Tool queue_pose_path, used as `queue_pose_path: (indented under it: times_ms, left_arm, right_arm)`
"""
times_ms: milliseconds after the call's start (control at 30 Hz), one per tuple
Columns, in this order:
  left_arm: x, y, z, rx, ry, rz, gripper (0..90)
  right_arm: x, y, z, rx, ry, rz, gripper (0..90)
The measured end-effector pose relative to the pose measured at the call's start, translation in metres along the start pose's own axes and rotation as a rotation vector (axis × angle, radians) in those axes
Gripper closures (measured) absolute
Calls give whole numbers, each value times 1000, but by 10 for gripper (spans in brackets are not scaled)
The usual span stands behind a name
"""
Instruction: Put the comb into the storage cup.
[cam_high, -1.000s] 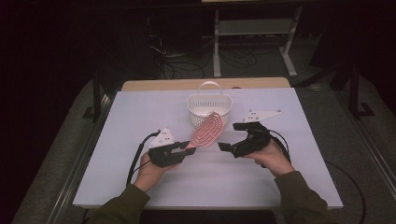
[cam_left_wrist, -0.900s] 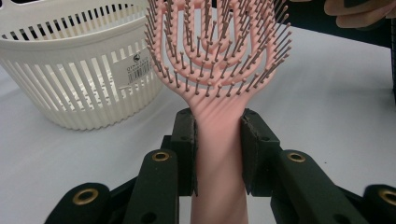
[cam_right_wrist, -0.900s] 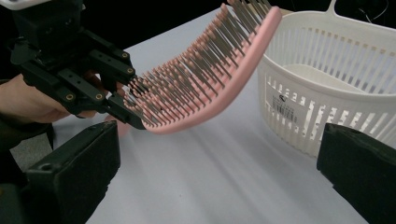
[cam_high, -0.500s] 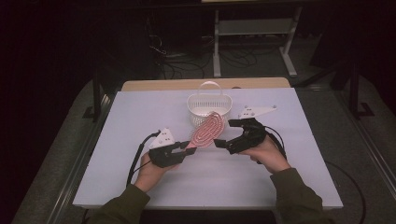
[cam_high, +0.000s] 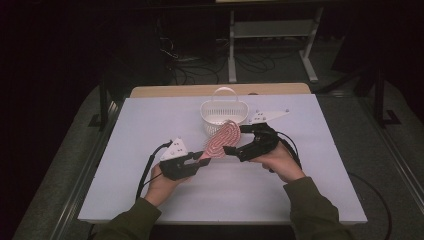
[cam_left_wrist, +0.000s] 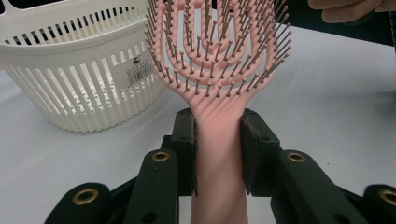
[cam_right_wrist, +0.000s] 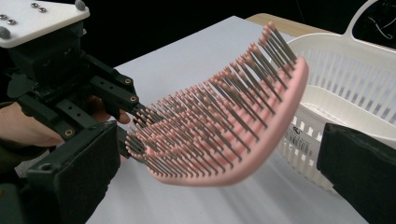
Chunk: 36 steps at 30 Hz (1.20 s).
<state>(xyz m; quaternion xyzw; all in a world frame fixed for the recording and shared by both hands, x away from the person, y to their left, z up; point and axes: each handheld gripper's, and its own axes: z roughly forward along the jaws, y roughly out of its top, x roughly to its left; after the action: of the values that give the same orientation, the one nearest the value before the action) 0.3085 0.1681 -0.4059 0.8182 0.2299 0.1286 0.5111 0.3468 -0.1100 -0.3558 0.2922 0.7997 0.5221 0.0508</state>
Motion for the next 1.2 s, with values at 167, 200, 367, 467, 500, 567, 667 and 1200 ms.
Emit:
queue_pose_path:
  times_ms: [167,200,367,467,500,567,667,1200]
  left_arm:
    - [-2,0,1,0,8,9,702]
    - [-2,0,1,-1,9,10,702]
    - [-2,-1,2,-4,18,14,702]
    - [-1,-1,2,-6,22,14,702]
    - [-1,-1,2,-8,23,12,702]
    - [-1,-1,2,-9,26,12,702]
    - [-1,-1,3,-8,27,15,702]
    - [0,-2,4,-10,38,18,701]
  right_arm:
    - [0,2,4,5,1,3,0]
    - [0,3,5,4,1,4,0]
    - [-1,4,11,15,3,8,0]
    - [-1,5,14,20,6,9,0]
    - [-2,6,16,21,8,6,0]
    - [-2,7,18,20,10,7,0]
    - [-3,8,20,16,12,6,0]
    - [-3,3,25,19,8,42,81]
